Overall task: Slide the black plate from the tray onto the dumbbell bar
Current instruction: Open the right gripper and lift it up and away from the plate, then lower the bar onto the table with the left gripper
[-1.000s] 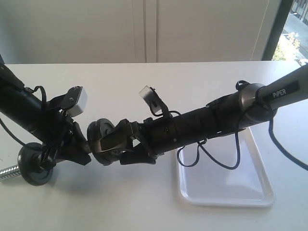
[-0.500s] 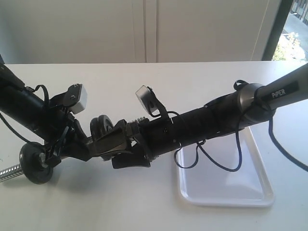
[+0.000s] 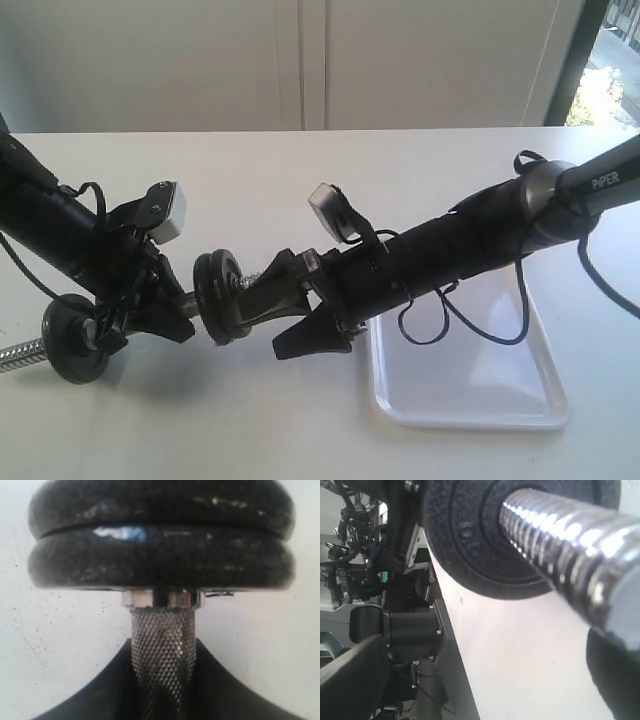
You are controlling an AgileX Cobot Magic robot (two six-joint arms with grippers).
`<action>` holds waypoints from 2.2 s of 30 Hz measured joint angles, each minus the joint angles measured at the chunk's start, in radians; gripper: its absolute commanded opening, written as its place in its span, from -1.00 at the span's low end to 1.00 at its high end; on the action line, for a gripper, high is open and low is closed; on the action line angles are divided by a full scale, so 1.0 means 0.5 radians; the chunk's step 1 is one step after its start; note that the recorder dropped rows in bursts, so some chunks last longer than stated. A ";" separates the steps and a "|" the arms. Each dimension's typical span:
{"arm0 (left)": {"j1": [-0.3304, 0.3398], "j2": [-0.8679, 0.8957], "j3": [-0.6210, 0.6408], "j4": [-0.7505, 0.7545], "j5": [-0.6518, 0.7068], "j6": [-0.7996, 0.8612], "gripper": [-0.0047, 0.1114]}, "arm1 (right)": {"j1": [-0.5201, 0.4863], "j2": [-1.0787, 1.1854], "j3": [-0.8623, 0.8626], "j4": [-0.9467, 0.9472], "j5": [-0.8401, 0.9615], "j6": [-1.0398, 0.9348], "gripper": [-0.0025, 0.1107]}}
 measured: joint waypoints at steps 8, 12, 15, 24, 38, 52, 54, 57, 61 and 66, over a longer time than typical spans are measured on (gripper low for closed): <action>0.000 0.000 0.000 0.002 0.000 -0.038 -0.92 | -0.021 -0.043 -0.119 -0.309 0.000 0.316 -0.95; 0.000 0.000 0.000 0.002 0.000 -0.042 -0.92 | -0.115 -0.161 -0.119 -0.338 0.000 0.345 -0.96; 0.000 0.000 0.000 0.002 0.000 -0.046 -0.92 | -0.187 -0.255 -0.119 -0.340 0.000 0.345 -0.96; 0.000 0.000 0.000 0.002 0.000 -0.046 -0.92 | -0.282 -0.656 -0.127 -0.368 -0.001 0.510 -0.96; 0.000 0.000 0.000 0.002 0.000 -0.046 -0.92 | -0.282 -1.160 -0.128 -0.375 0.012 0.518 -0.96; -0.003 0.000 0.063 -0.043 -0.030 0.047 -0.92 | -0.282 -1.176 -0.128 -0.380 0.012 0.518 -0.96; -0.003 0.000 0.068 -0.043 -0.032 0.051 -0.92 | -0.282 -1.176 -0.128 -0.380 0.012 0.518 -0.96; -0.003 0.000 0.071 -0.043 -0.044 0.051 -0.92 | -0.282 -1.176 -0.128 -0.380 0.012 0.518 -0.96; -0.003 0.000 0.076 -0.058 -0.059 0.051 -0.92 | -0.282 -1.176 -0.128 -0.380 0.012 0.518 -0.96; -0.008 0.019 0.076 -0.073 -0.071 0.051 -0.92 | -0.282 -1.176 -0.128 -0.380 0.012 0.518 -0.96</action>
